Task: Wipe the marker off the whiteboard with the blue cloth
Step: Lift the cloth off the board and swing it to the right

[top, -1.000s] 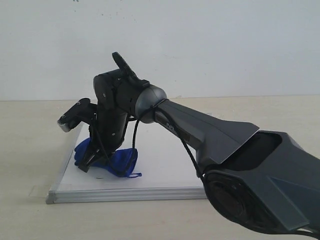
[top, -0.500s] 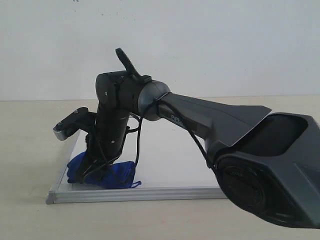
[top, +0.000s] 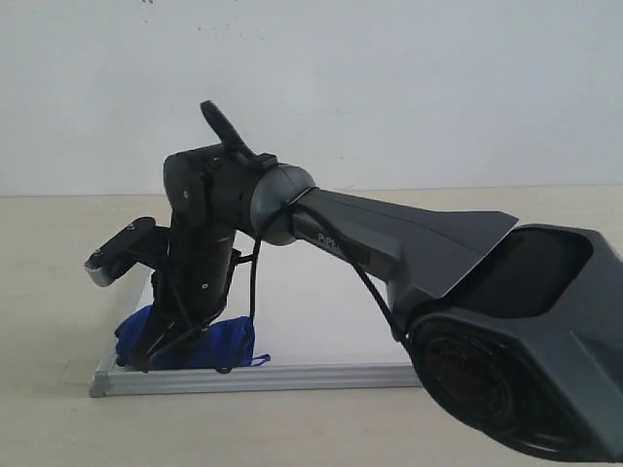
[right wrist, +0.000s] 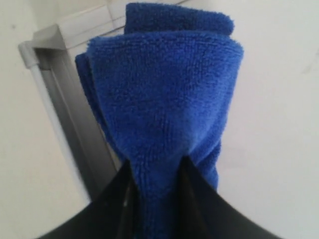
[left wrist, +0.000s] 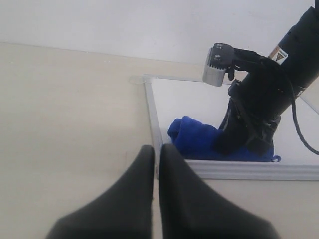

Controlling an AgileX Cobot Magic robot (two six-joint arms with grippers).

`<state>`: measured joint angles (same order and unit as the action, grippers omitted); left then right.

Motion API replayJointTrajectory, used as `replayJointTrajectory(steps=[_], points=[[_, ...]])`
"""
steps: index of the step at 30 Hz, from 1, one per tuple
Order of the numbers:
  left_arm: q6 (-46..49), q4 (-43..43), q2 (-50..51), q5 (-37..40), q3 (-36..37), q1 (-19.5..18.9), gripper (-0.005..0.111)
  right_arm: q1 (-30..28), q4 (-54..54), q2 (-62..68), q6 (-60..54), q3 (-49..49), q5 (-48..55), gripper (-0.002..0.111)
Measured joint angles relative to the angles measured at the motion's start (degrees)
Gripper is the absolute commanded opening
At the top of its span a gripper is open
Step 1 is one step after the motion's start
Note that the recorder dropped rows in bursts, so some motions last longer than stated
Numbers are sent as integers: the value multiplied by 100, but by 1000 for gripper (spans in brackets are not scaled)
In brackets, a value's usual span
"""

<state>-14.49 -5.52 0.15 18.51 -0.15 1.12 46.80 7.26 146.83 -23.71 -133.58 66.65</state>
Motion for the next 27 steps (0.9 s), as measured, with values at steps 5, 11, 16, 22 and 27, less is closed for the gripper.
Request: replayJointTrajectory(steps=[5, 11, 16, 22, 27], points=[[0, 0, 0, 0, 0, 0, 4, 75, -1106, -1, 675, 0, 36, -1], [0, 0, 0, 0, 0, 0, 4, 11, -2533, 19, 1751, 57, -134, -1], [0, 0, 0, 0, 0, 0, 4, -14, -2764, -394, 2059, 114, -145, -1], [0, 0, 0, 0, 0, 0, 4, -14, -2615, -1306, 2135, 114, 247, -1], [0, 0, 0, 0, 0, 0, 4, -14, -2369, -1438, 2143, 115, 315, -1]])
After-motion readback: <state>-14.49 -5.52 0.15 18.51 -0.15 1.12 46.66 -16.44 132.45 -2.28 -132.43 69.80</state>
